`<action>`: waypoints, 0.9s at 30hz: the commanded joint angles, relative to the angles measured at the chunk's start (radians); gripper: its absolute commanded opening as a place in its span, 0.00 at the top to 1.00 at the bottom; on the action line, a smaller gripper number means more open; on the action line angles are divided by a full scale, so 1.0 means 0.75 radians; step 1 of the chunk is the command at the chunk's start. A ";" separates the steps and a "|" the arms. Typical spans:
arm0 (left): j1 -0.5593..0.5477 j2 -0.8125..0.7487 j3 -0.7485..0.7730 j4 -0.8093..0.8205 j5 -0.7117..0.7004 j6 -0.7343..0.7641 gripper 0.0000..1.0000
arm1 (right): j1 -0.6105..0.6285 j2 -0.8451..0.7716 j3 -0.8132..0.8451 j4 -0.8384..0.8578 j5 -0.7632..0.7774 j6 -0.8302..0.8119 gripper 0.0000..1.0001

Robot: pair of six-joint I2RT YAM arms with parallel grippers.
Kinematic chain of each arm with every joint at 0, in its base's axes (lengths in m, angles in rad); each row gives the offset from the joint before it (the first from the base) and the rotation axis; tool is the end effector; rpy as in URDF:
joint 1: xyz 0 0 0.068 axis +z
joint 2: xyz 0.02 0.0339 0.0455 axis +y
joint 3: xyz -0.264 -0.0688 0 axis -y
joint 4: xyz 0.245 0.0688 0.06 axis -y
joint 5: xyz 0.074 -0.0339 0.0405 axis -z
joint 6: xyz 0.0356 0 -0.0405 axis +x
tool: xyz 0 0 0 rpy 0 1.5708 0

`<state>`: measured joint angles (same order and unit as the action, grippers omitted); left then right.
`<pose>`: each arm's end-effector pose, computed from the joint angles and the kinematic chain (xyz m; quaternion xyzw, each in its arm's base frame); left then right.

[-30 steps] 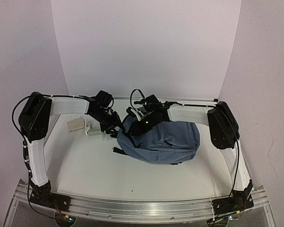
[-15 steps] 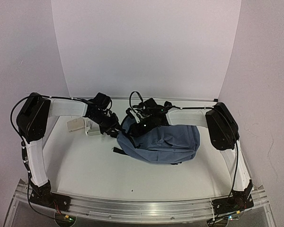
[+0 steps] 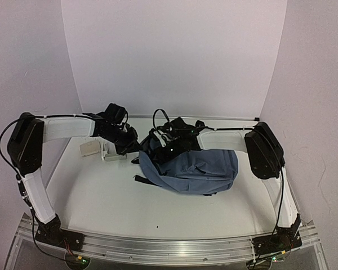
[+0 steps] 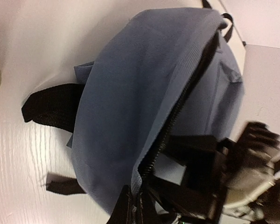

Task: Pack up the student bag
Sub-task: Adjust the student bag at the center of the board.

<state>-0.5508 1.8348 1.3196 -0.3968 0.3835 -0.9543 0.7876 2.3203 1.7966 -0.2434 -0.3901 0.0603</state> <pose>0.3315 -0.2192 0.2152 -0.1257 0.9224 -0.3487 0.1085 0.3566 0.3774 0.1620 -0.3920 0.8169 0.3204 0.2764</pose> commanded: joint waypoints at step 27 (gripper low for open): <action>-0.356 0.024 0.490 -0.649 -0.178 0.538 0.67 | -0.122 -0.803 -0.674 -0.348 -0.233 -0.311 0.33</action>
<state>-0.7602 1.7237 1.5850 -0.7297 0.2408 -0.6922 0.7247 1.7465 1.3867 -0.4411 -0.5885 -0.1233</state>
